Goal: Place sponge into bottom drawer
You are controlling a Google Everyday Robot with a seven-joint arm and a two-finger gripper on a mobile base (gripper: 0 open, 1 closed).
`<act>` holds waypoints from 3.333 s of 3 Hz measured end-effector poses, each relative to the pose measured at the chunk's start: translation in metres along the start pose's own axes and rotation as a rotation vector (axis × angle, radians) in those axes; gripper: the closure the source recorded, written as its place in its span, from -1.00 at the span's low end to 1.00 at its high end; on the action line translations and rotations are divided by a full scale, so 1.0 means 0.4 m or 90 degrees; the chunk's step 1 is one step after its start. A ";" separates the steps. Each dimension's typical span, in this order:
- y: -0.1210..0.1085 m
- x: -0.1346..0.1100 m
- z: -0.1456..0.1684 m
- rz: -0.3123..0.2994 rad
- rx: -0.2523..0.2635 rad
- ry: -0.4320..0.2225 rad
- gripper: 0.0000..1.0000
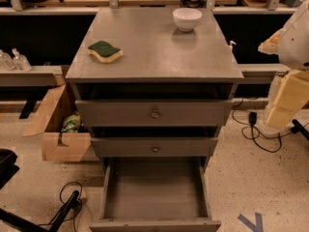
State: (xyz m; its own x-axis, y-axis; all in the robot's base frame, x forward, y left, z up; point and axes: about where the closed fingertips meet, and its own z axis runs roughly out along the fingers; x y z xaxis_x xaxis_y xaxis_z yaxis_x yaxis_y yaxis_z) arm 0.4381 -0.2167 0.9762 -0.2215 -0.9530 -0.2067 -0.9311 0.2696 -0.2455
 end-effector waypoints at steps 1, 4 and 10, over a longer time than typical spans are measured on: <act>-0.004 -0.004 0.001 0.000 0.003 -0.007 -1.00; -0.188 -0.162 0.119 0.052 0.055 -0.256 -1.00; -0.485 -0.460 0.208 0.118 0.164 -0.512 -1.00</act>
Offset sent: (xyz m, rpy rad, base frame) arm 0.0209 0.0090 -0.0027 0.1015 -0.0570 0.0261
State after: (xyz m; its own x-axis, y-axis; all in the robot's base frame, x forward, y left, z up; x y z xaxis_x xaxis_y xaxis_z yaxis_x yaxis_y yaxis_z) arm 0.6835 -0.0820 0.9829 -0.0008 -0.5288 -0.8487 -0.7843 0.5269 -0.3275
